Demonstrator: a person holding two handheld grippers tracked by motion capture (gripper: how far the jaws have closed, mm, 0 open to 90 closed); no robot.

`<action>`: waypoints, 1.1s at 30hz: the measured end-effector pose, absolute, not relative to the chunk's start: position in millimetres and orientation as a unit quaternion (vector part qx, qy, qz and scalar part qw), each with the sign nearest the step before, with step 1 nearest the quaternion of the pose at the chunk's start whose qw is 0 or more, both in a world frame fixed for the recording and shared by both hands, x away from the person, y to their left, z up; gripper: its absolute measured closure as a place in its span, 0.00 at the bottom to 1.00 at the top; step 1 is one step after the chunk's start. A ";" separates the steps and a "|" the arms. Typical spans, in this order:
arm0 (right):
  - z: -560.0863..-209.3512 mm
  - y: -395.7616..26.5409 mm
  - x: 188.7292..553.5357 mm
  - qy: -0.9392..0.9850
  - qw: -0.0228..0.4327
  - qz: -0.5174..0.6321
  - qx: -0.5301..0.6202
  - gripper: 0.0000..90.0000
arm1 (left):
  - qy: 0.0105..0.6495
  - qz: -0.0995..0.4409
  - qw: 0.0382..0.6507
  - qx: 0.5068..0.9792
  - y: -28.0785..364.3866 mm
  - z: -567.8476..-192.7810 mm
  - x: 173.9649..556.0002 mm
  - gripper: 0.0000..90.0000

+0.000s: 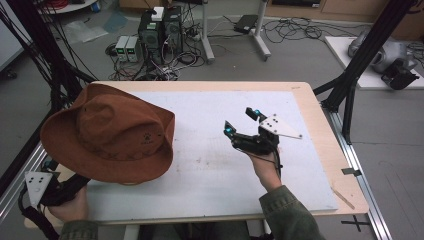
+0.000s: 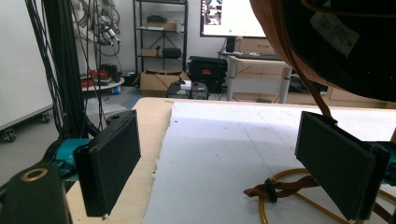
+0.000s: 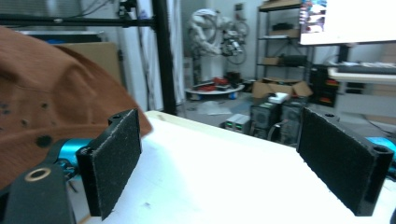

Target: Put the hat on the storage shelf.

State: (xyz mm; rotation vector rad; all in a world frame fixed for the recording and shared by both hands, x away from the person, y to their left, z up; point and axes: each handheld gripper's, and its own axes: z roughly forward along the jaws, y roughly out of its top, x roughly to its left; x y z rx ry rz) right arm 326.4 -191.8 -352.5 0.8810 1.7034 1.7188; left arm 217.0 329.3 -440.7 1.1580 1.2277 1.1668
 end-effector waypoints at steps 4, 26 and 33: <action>-364.8 -215.5 319.7 0.609 0.296 0.637 0.368 0.15 | 0.512 0.489 0.519 0.480 329.3 -440.1 217.0 0.16; -426.7 -287.3 296.0 0.581 0.374 0.568 0.447 0.15 | 0.514 0.485 0.519 0.480 329.4 -440.5 216.1 0.16; -429.5 -291.2 295.5 0.568 0.382 0.566 0.460 0.15 | 0.515 0.485 0.520 0.478 330.3 -440.5 215.9 0.16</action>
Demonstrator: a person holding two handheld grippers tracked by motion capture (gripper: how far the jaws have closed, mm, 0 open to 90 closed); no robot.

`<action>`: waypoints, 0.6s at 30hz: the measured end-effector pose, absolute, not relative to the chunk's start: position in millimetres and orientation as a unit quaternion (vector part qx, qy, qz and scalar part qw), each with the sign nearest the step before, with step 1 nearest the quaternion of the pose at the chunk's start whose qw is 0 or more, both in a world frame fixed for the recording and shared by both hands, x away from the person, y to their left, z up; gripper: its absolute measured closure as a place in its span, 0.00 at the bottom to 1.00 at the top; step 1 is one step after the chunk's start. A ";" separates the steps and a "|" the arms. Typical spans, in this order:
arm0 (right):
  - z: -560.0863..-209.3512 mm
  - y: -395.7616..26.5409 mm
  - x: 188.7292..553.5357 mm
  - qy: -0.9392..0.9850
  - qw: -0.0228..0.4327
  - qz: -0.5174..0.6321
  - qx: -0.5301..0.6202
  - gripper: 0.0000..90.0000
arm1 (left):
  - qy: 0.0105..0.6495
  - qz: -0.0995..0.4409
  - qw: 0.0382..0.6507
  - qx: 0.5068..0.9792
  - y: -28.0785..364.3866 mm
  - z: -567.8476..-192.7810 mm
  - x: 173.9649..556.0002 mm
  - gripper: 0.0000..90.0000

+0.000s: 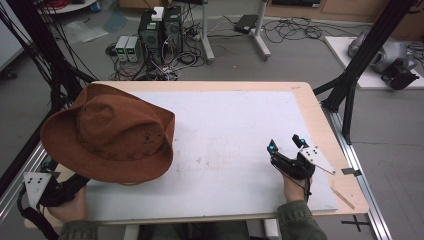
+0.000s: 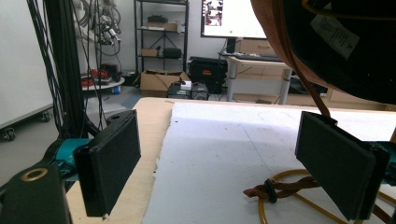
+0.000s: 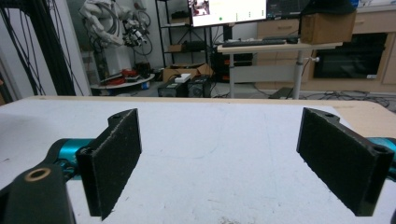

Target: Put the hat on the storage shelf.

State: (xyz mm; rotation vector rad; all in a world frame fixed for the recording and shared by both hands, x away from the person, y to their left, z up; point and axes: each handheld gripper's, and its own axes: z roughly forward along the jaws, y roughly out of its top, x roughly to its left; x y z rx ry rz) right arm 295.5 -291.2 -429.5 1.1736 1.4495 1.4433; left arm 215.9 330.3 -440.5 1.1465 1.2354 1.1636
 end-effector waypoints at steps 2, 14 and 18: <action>-430.0 -291.6 295.2 0.569 0.384 0.564 0.459 0.15 | 0.515 0.485 0.520 0.478 330.1 -440.4 215.7 0.16; -431.7 -291.5 295.1 0.574 0.382 0.562 0.457 0.15 | 0.513 0.486 0.521 0.479 329.0 -440.2 215.8 0.16; -432.2 -291.5 294.6 0.575 0.379 0.561 0.459 0.15 | 0.514 0.485 0.520 0.481 328.4 -440.1 216.4 0.16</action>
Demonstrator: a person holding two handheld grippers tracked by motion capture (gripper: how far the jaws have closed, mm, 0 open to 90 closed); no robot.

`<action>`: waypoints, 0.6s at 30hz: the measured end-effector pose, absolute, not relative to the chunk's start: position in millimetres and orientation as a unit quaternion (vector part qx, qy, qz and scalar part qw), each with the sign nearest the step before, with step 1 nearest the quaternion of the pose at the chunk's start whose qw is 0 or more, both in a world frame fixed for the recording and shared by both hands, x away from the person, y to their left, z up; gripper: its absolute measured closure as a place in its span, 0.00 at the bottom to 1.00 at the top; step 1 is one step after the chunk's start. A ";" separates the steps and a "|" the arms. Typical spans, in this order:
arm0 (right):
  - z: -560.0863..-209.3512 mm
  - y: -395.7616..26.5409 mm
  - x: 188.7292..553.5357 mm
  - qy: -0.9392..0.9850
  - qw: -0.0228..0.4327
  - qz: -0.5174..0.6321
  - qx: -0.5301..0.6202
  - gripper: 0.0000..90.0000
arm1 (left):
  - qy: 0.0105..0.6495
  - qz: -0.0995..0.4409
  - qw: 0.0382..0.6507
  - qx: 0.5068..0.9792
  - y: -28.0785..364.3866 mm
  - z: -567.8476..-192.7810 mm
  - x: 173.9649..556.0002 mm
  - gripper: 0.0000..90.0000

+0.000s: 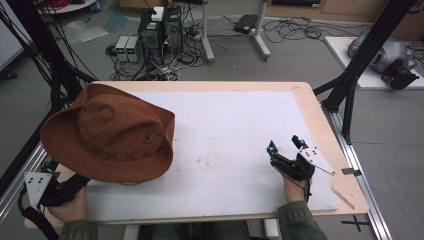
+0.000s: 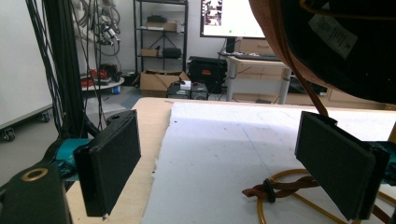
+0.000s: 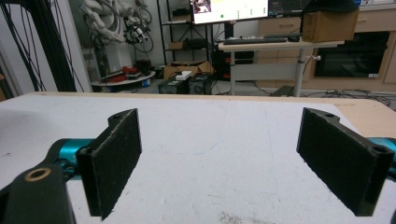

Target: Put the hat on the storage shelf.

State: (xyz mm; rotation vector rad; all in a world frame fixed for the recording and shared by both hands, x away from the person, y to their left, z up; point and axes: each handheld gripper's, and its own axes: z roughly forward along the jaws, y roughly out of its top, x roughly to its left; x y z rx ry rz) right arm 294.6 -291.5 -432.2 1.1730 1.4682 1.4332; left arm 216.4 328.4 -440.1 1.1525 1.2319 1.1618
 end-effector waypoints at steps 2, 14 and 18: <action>-432.7 -292.0 294.6 0.575 0.379 0.561 0.459 0.15 | 0.513 0.484 0.520 0.482 327.9 -440.0 217.0 0.16; -433.9 -295.0 293.9 0.570 0.376 0.563 0.465 0.15 | 0.512 0.483 0.522 0.481 326.4 -440.3 219.7 0.16; -434.2 -296.3 294.0 0.565 0.372 0.567 0.471 0.15 | 0.513 0.481 0.522 0.483 327.0 -440.5 220.0 0.16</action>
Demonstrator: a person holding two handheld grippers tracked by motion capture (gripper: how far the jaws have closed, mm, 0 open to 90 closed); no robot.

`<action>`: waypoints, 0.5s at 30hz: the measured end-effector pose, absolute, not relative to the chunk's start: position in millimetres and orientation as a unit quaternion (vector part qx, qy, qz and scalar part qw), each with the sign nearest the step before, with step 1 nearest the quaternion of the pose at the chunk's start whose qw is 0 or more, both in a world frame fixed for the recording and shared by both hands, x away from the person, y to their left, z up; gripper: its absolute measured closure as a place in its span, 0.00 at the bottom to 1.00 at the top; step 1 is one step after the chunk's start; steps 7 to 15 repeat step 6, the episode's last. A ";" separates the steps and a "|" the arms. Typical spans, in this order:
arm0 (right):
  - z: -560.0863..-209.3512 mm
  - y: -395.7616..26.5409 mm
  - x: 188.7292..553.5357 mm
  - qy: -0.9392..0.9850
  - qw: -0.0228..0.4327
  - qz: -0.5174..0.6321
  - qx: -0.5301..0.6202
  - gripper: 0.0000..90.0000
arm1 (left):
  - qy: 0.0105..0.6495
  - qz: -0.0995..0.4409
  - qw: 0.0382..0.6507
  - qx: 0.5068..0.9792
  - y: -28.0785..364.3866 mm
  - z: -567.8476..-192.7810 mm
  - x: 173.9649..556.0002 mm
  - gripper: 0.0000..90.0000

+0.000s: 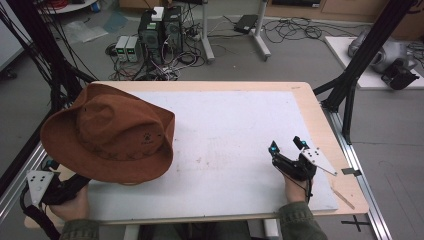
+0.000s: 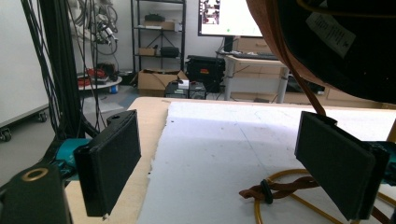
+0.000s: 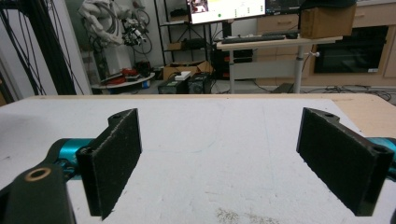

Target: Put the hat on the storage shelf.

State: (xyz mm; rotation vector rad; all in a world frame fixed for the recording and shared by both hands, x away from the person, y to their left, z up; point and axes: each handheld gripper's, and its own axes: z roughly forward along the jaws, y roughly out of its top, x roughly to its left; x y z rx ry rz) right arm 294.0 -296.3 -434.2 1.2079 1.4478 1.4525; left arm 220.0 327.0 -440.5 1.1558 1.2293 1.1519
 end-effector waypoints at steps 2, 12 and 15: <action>-434.7 -298.2 294.6 0.562 0.374 0.567 0.471 0.15 | 0.513 0.481 0.522 0.483 327.0 -440.5 220.0 0.16; -434.8 -300.1 295.3 0.559 0.374 0.567 0.475 0.15 | 0.513 0.480 0.522 0.485 326.9 -441.0 220.6 0.16; -434.8 -300.1 295.3 0.559 0.374 0.567 0.475 0.15 | 0.513 0.480 0.522 0.485 326.9 -441.0 220.6 0.16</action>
